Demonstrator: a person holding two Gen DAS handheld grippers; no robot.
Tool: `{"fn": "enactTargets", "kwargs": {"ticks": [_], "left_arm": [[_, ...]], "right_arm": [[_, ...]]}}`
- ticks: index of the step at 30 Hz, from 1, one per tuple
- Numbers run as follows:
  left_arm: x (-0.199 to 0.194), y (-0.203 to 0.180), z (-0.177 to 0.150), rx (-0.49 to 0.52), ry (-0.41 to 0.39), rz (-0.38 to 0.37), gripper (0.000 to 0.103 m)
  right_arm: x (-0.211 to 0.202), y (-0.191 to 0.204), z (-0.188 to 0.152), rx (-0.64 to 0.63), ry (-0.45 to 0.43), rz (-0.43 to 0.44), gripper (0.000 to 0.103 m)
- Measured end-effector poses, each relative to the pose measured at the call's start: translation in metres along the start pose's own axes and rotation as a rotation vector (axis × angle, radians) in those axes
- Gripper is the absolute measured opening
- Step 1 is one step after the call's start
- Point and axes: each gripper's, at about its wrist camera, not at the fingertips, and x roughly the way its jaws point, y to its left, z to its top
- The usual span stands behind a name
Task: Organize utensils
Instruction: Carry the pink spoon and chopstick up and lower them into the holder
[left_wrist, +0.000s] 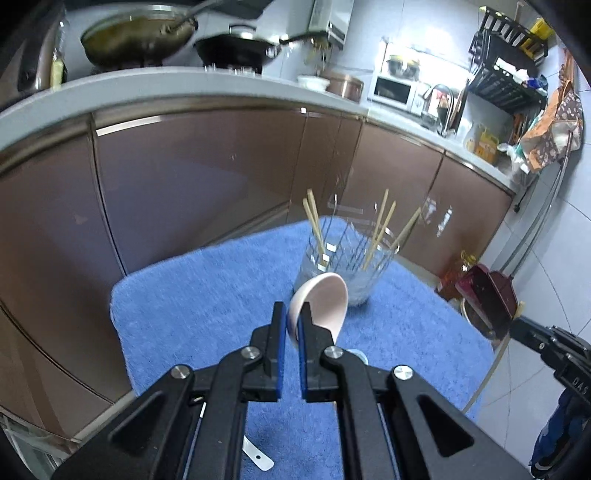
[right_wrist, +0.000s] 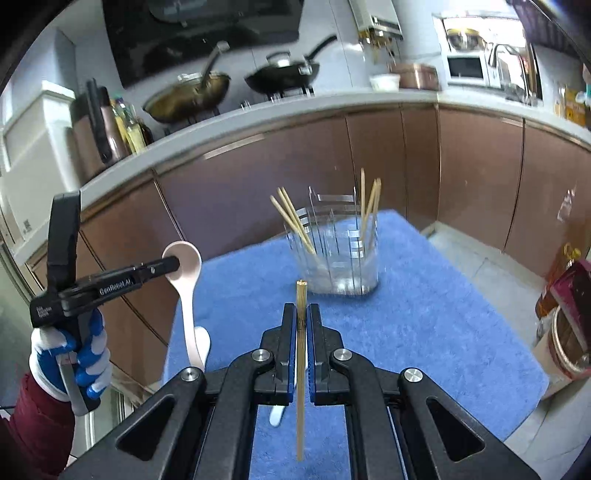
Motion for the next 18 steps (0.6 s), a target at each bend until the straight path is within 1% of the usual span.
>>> {"fn": "enactTargets", "kwargs": {"ticks": [4,7,12,16,18], "left_arm": [[-0.015,-0.008,0.018,-0.004,-0.058,0.005,0.005],[-0.018,-0.016,0.036,-0.001,-0.095,0.002,0.005],[-0.005,-0.032,0.071,-0.01,-0.159,0.006,0.005],[0.013,-0.045,0.097,-0.002,-0.218,0.039,0.005],[0.029,-0.052,0.108,0.0,-0.248,0.06,0.005]], "right_arm": [[-0.015,0.006,0.02,-0.02,-0.072,0.008,0.005],[-0.017,0.006,0.039,-0.024,-0.122,0.02,0.005],[-0.01,0.001,0.082,-0.02,-0.218,0.032,0.005],[0.002,-0.005,0.114,-0.021,-0.294,0.024,0.005],[0.012,-0.011,0.128,-0.008,-0.324,0.031,0.005]]}}
